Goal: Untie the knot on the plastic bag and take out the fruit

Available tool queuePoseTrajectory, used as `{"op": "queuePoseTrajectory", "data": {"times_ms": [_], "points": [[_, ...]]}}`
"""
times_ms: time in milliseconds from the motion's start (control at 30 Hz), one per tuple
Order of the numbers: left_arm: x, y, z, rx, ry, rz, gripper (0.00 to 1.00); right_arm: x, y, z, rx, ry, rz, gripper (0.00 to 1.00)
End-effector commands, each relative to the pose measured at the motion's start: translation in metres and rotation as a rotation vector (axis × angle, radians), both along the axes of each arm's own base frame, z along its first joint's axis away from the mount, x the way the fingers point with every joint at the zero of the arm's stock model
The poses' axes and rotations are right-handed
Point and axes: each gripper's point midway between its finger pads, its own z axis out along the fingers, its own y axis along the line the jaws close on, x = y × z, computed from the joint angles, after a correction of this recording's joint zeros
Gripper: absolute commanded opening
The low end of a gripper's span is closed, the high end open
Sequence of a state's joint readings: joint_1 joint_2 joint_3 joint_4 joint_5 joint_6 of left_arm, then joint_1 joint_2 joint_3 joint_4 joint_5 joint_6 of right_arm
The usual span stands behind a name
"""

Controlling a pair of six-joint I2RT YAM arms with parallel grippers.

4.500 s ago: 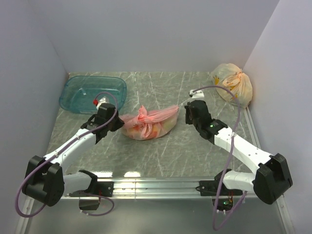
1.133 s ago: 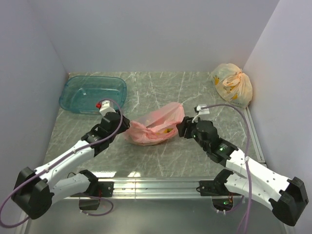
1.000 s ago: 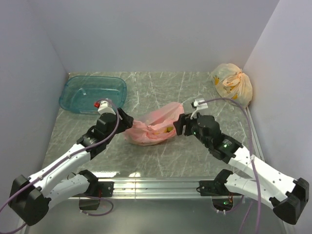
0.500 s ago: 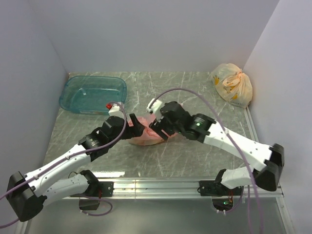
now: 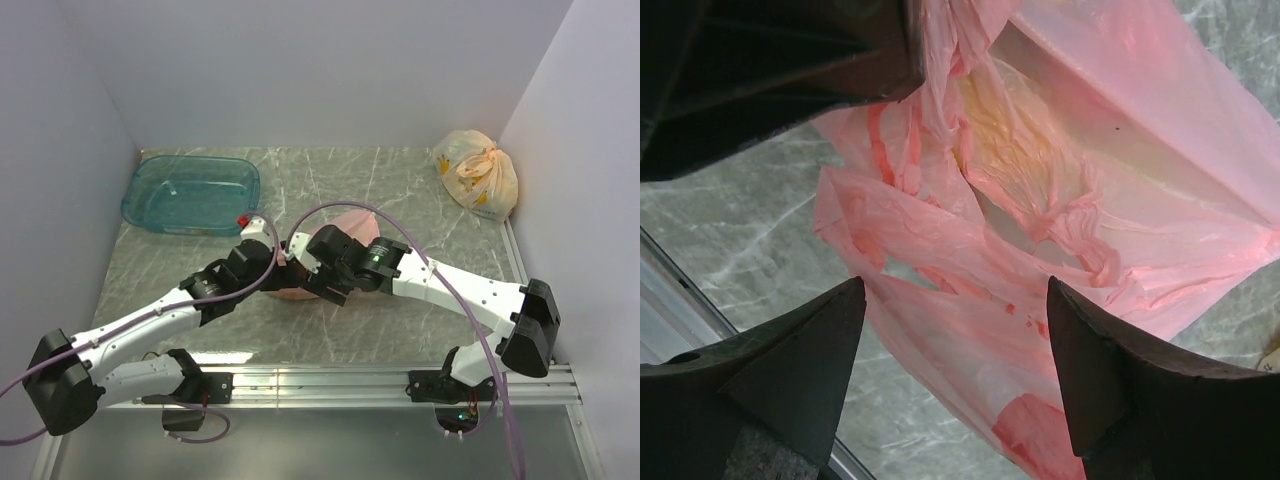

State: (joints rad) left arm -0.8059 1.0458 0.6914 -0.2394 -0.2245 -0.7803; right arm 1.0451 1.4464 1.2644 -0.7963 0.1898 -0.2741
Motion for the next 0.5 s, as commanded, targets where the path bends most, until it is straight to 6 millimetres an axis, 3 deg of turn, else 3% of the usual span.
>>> {"op": "queuePoseTrajectory", "data": {"times_ms": [0,167,333,433,467], "points": [[0.004,-0.02,0.018,-0.065,-0.038,-0.036,0.9,-0.002,0.001,0.021,0.036,-0.028,0.022,0.79],[0.0,-0.032,0.006,-0.063,-0.009,-0.068,0.87,-0.008,-0.008,0.009,-0.006,0.006,0.004,0.78],[-0.003,-0.04,-0.012,-0.043,0.02,-0.076,0.82,-0.021,-0.004,0.006,0.027,0.053,0.03,0.77],[-0.003,-0.039,-0.026,-0.011,0.036,-0.054,0.73,-0.023,-0.008,0.002,0.012,0.061,0.022,0.77],[-0.003,-0.038,-0.03,-0.003,0.04,-0.048,0.64,-0.024,-0.009,0.0,0.005,0.067,0.024,0.77]]}}
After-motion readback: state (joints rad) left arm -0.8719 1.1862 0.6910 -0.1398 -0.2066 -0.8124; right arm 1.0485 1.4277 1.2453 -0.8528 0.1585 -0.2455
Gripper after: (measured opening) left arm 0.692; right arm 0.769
